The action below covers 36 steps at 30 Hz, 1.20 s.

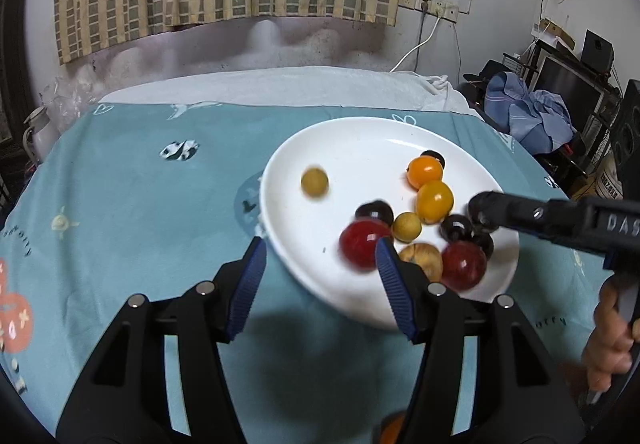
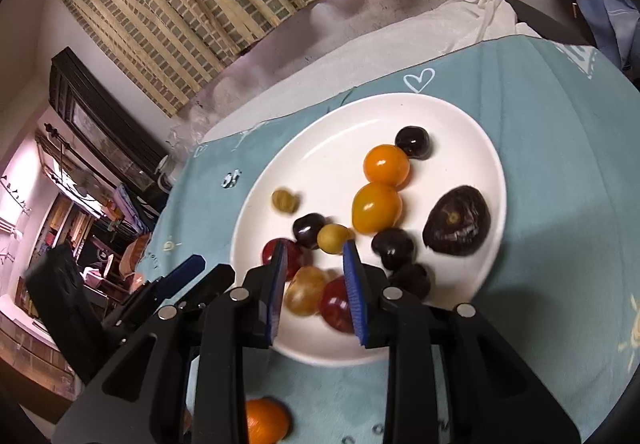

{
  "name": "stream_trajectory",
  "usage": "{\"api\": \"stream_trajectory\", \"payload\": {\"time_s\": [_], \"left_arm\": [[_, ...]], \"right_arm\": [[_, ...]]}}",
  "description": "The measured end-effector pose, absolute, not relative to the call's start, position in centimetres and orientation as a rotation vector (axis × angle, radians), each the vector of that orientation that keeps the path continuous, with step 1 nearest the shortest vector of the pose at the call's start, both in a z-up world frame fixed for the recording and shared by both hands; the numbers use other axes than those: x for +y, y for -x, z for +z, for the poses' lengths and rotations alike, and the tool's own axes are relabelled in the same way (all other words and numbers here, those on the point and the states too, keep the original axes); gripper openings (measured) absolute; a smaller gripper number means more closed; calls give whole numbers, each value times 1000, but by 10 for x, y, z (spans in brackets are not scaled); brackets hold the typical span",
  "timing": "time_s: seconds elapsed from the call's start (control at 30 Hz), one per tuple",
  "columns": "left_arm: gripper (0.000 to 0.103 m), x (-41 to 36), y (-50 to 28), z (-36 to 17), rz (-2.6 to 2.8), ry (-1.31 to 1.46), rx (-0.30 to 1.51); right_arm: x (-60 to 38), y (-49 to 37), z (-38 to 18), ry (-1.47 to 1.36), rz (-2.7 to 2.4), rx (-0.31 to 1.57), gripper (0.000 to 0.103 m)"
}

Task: Organize fruits
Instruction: 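Carry both yellow fruits over the plate and open both tools, then grasp a red plum with the left tool while the right tool approaches a pale pear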

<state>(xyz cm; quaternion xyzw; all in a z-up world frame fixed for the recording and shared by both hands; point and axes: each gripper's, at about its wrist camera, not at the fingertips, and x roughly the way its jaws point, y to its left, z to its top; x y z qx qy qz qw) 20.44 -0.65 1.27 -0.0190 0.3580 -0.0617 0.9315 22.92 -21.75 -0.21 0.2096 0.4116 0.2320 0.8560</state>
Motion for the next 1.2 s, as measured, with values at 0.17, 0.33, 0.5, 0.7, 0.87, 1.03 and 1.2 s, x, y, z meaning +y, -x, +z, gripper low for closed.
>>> {"api": "stream_trajectory", "payload": {"time_s": [0.17, 0.33, 0.5, 0.7, 0.87, 1.03, 1.2], "left_arm": [[64, 9, -162, 10, -115, 58, 732], [68, 17, -119, -2, -115, 40, 748], [69, 16, -87, -14, -133, 5, 768], [70, 3, -80, -25, -160, -63, 803], [70, 4, -81, -26, -188, -44, 816], [70, -12, -77, -29, -220, -117, 815], [59, -6, -82, -33, -251, -58, 851]], "right_arm": [[-212, -193, 3, -384, 498, 834, 61], [-222, -143, 3, -329, 504, 770, 61], [-232, -116, -3, -339, 528, 759, 61], [-238, -116, -10, -357, 509, 783, 61], [-237, -115, -11, -354, 504, 792, 61], [-233, -114, -11, -336, 504, 797, 61], [-235, -114, -10, -339, 503, 790, 61]]}}
